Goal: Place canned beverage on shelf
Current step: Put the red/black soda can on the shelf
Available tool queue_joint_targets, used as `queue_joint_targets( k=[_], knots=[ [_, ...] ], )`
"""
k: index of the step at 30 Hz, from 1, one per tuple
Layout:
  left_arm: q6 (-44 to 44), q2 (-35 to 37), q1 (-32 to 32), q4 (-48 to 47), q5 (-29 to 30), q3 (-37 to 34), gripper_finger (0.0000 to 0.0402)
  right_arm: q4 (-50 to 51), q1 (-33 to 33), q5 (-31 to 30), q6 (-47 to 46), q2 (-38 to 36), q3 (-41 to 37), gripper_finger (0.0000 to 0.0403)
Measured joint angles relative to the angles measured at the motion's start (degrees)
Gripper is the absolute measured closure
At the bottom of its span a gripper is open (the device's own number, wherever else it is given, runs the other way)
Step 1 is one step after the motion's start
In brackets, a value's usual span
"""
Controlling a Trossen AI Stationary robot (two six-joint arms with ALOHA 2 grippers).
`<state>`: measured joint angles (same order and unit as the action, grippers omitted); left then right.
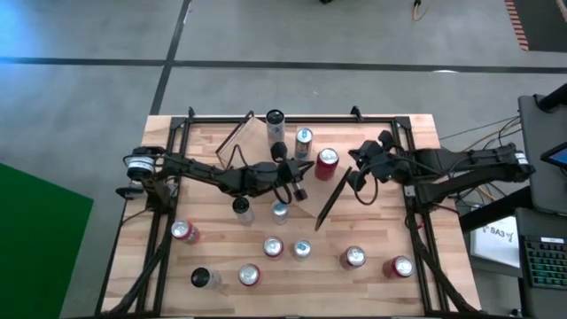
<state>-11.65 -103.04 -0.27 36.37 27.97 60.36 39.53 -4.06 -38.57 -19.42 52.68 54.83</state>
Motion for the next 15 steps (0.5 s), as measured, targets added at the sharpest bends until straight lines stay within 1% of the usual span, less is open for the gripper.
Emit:
queue_joint_targets(
  k=[5,12,15],
  knots=[
    [0.2,-1.1,0.2,2.2,0.0,0.0,0.0402,-2.2,1.3,0.3,2.8,0.3,0.0,0.0391],
    [0.2,-2.3,0.2,4.2,0.0,0.0,0.0402,-4.6,1.3,7.3,4.0,0.3,0.0,0.0391],
    [0.2,-2.4,0.2,4.9,-0.1,0.0,0.0402,-5.3,1.3,7.7,4.4,0.8,-0.1,0.0390]
  ],
)
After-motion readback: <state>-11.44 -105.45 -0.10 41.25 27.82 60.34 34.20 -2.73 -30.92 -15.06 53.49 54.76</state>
